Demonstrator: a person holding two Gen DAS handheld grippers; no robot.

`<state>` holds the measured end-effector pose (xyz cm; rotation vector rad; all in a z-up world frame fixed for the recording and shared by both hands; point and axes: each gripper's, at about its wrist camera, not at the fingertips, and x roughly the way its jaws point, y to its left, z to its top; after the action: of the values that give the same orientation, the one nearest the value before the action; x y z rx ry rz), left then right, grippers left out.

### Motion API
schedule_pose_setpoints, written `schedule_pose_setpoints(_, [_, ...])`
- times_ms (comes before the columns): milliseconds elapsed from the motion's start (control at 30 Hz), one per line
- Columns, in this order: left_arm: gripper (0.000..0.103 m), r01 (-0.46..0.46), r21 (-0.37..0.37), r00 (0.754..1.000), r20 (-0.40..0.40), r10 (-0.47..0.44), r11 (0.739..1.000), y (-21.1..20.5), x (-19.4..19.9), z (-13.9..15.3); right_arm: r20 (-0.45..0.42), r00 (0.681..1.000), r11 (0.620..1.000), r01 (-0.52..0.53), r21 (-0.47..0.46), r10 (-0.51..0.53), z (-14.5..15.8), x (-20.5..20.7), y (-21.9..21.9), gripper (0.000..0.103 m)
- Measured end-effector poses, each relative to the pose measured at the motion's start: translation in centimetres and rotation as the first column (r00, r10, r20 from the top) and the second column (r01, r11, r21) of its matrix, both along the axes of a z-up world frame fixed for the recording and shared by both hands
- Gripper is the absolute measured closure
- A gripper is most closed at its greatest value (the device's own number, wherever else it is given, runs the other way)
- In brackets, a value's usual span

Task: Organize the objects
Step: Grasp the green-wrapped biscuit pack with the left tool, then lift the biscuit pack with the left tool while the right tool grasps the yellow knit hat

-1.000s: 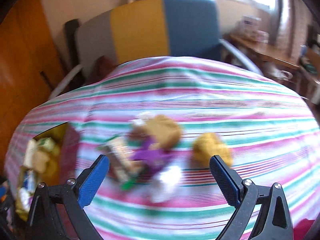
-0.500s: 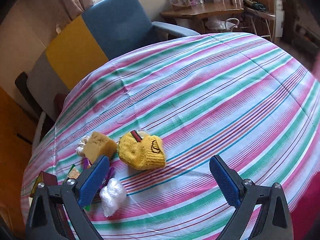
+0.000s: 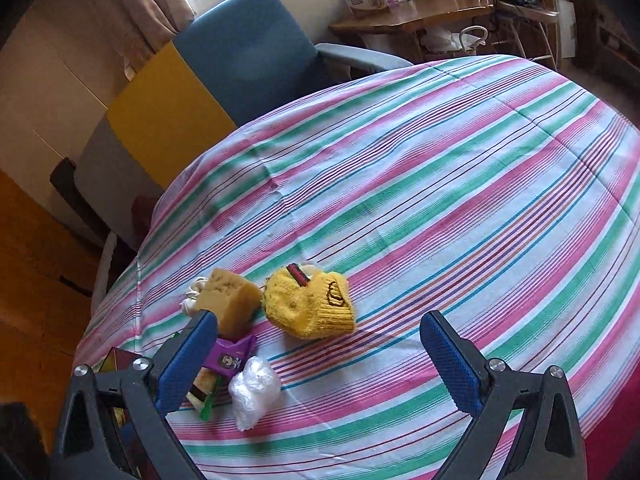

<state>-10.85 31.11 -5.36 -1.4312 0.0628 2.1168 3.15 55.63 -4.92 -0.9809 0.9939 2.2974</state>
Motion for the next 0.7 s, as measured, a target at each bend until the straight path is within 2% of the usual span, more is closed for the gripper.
schedule_pose_setpoints(167, [0.038,-0.122,-0.035,0.99,0.071,0.125,0.992,1.5,-4.2,-2.6,-0.015,1.0,0.999,-0.02,-0.028,0.02,-0.1,-0.2,0.1,0.001])
schedule_pose_setpoints(333, [0.038,-0.153,-0.079,0.982,0.096,0.16,0.985,3.2,-6.2,-5.2,-0.037,0.999,0.998,-0.031,-0.051,0.029,-0.2,-0.2,0.1,0.0])
schedule_pose_setpoints(400, [0.037,-0.129,-0.116,0.991,0.02,0.132,0.985,4.3,-5.8,-5.3,-0.043,0.999,0.998,-0.031,-0.061,0.029,-0.2,-0.3,0.2,0.0])
schedule_pose_setpoints(467, [0.037,-0.083,-0.163,0.997,-0.021,0.08,0.983,5.1,-5.1,-5.5,-0.046,0.999,0.997,-0.03,-0.065,0.027,-0.2,-0.3,0.4,0.0])
schedule_pose_setpoints(500, [0.041,-0.062,-0.169,0.998,-0.032,0.057,0.984,5.2,-4.6,-5.5,-0.047,0.999,0.998,-0.026,-0.065,0.023,-0.3,-0.3,0.4,0.0])
schedule_pose_setpoints(567, [0.06,-0.053,-0.164,0.998,-0.045,0.047,0.985,4.4,-3.4,-5.4,-0.046,0.999,0.998,-0.022,-0.066,0.019,-0.3,-0.1,0.6,0.0])
schedule_pose_setpoints(600, [0.064,-0.046,-0.159,0.998,-0.044,0.039,0.986,4.0,-2.8,-5.4,-0.047,0.999,0.998,-0.02,-0.066,0.017,-0.3,-0.1,0.7,0.001])
schedule_pose_setpoints(700, [0.066,-0.001,-0.155,0.999,-0.053,-0.008,0.988,2.8,-0.2,-5.3,-0.053,0.999,0.999,0.002,-0.043,-0.005,0.1,0.3,0.9,0.005])
